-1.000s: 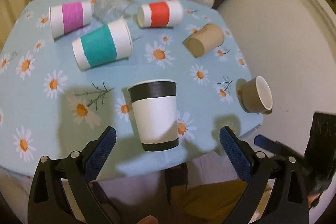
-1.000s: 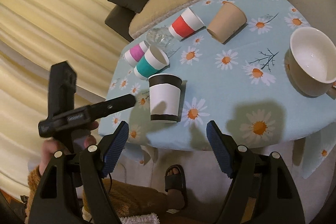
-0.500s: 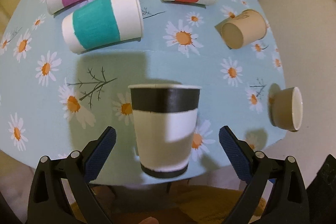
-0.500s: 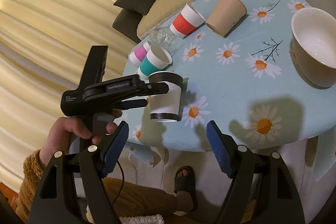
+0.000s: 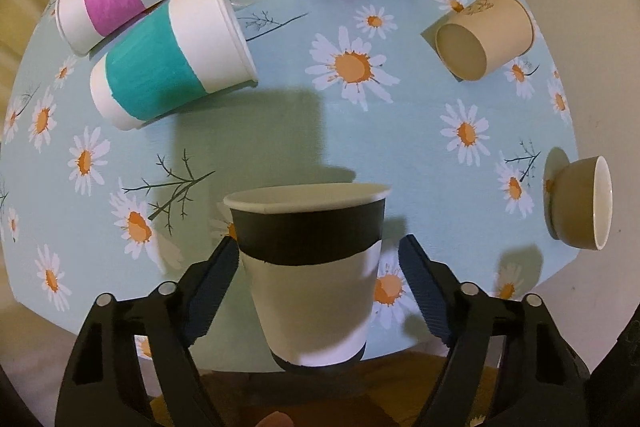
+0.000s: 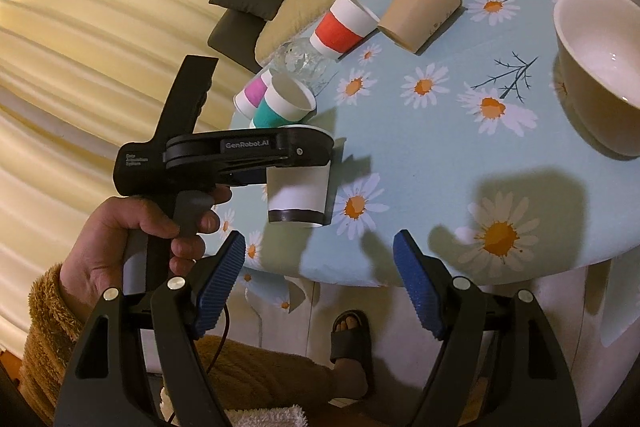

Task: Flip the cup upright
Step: 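Close the left gripper around the upright black-and-white cup, then lift the cup with the left gripper, carry it, lower it rim-up, open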

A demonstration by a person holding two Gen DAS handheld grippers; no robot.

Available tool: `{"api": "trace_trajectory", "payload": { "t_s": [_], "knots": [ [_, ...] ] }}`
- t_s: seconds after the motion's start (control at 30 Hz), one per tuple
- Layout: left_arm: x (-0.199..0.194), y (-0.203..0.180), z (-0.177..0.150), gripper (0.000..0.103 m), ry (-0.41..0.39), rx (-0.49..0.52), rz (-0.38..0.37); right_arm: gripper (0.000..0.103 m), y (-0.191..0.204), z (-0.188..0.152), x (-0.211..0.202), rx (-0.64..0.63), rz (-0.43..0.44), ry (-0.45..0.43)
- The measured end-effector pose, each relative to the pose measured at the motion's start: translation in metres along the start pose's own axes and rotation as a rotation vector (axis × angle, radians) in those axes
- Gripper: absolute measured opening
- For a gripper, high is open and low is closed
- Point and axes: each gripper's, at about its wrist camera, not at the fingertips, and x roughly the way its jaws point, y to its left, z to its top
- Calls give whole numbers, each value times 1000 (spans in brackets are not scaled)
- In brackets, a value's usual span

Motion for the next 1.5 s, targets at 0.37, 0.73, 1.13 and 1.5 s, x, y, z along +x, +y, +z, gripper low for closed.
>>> {"api": "trace_trajectory", "payload": {
  "t_s": [0.37,0.73,1.13,1.5],
  "knots": [
    [-1,-3,-3,64,-18,11,-3,76,0,0,3,2,-8,11],
    [-53,17,-28,63,-211,1,-100,76,16,0,1,-71,18,-22],
    [-97,12,-88,63,-728,125,-126,76,30,5,-6,-134,59,-85],
    [-100,-5,-126,63,-1081,201,-65,76,21,7,-3,-127,41,-85]
  ]
}}
